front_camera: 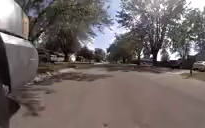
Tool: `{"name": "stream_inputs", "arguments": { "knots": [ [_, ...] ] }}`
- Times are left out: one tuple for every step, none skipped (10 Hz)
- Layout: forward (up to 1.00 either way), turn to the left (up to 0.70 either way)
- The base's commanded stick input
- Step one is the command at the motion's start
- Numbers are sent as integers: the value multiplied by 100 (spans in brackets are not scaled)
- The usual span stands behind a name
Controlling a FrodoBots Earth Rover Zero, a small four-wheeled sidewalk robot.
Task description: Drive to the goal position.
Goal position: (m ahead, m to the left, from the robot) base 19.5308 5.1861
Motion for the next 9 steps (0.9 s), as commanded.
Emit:
{"name": "stream_inputs", "arguments": {
  "knots": [
    [100,6],
    [100,6],
    [100,6],
    [100,6],
    [100,6],
    [100,13],
    [100,15],
    [100,15],
    [100,15]
  ]
}}
